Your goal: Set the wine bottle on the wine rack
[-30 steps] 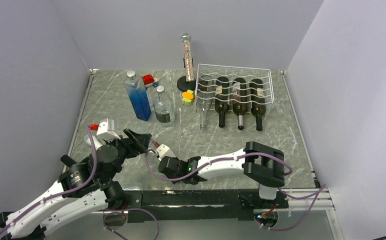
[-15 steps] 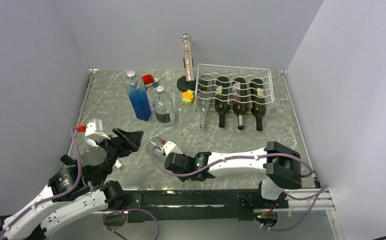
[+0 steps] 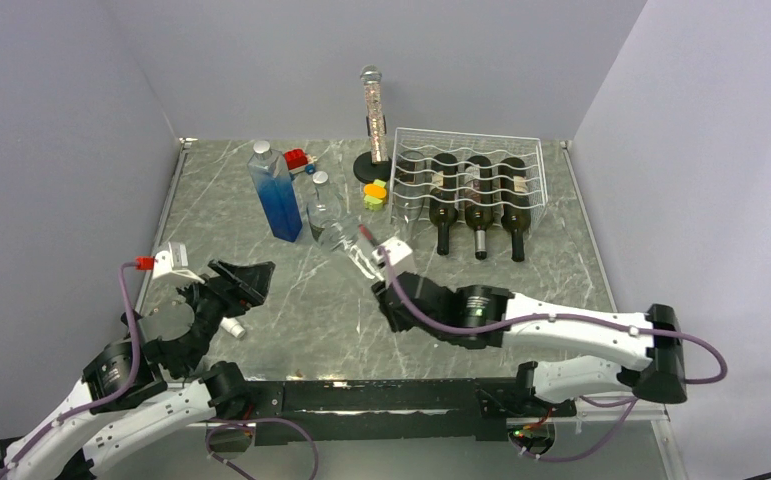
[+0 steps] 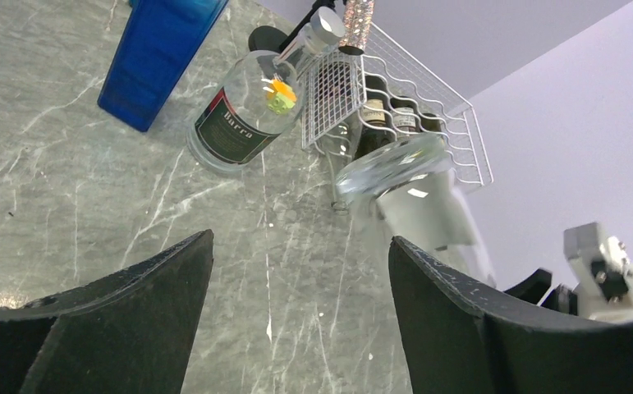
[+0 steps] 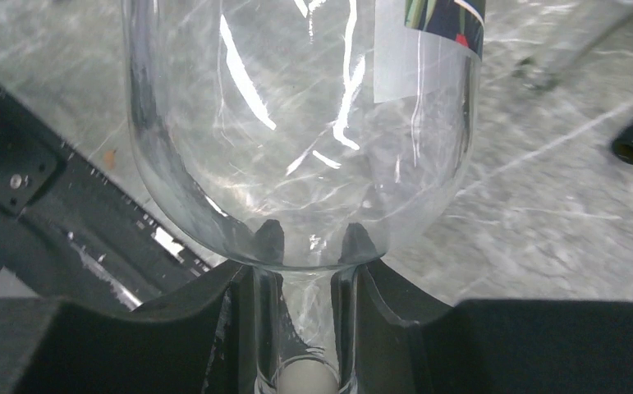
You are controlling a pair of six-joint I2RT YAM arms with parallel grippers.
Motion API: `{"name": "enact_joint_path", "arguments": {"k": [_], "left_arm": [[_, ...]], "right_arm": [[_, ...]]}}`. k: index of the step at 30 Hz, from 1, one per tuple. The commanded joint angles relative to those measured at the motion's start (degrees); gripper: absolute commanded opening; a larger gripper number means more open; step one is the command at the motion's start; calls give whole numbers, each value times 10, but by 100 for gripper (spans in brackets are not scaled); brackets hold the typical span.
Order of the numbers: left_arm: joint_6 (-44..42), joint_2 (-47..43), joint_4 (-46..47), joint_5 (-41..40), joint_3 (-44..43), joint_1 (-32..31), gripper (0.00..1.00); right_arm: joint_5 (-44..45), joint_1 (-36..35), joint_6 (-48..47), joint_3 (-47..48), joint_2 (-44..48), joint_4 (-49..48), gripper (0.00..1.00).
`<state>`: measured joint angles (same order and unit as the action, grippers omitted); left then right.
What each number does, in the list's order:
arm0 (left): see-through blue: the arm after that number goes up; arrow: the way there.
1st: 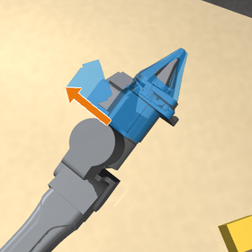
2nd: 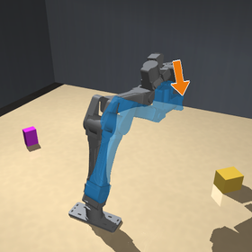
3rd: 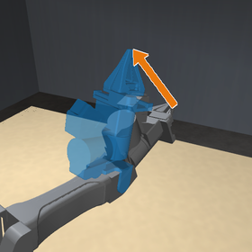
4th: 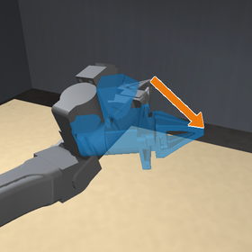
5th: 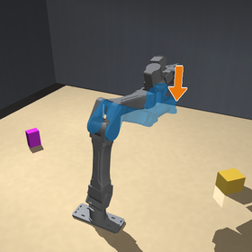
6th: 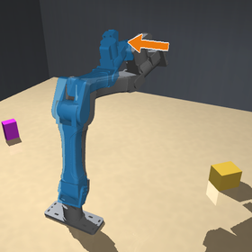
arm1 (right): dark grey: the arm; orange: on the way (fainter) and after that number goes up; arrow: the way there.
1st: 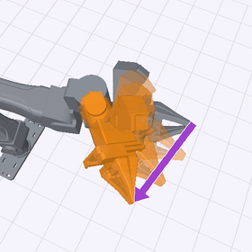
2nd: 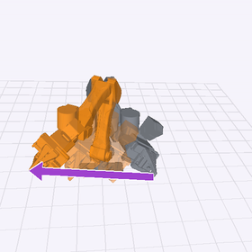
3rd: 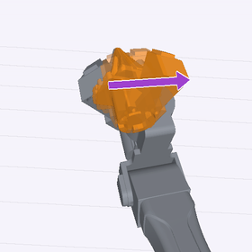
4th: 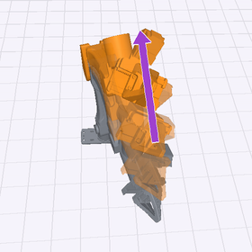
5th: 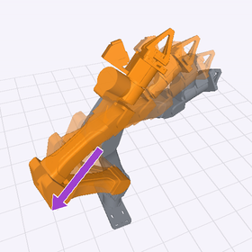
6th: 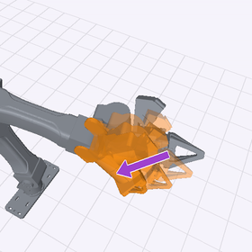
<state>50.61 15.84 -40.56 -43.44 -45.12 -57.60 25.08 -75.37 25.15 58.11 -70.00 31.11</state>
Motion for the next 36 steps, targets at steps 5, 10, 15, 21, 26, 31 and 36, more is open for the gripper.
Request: {"name": "enact_joint_path", "arguments": {"k": [5,10,15,21,26,31,36], "left_arm": [[-39,1,22,21,-48,2,84],[-62,21,40,26,-57,2,84],[-69,49,49,46,-63,2,86],[-68,65,59,64,-57,2,86],[-53,62,42,70,-62,2,90],[-43,44,33,65,-55,2,93],[-41,31,48,61,-44,2,99]], "right_arm": [[146,125,31,-4,143,-45,0],[118,270,1,-11,152,-64,0],[69,411,-55,-6,114,-118,0],[41,513,-133,2,36,-210,0],[21,587,-171,17,-23,-259,0],[2,631,-205,34,-55,-285,0],[-72,691,-222,34,-75,-308,0]]}}
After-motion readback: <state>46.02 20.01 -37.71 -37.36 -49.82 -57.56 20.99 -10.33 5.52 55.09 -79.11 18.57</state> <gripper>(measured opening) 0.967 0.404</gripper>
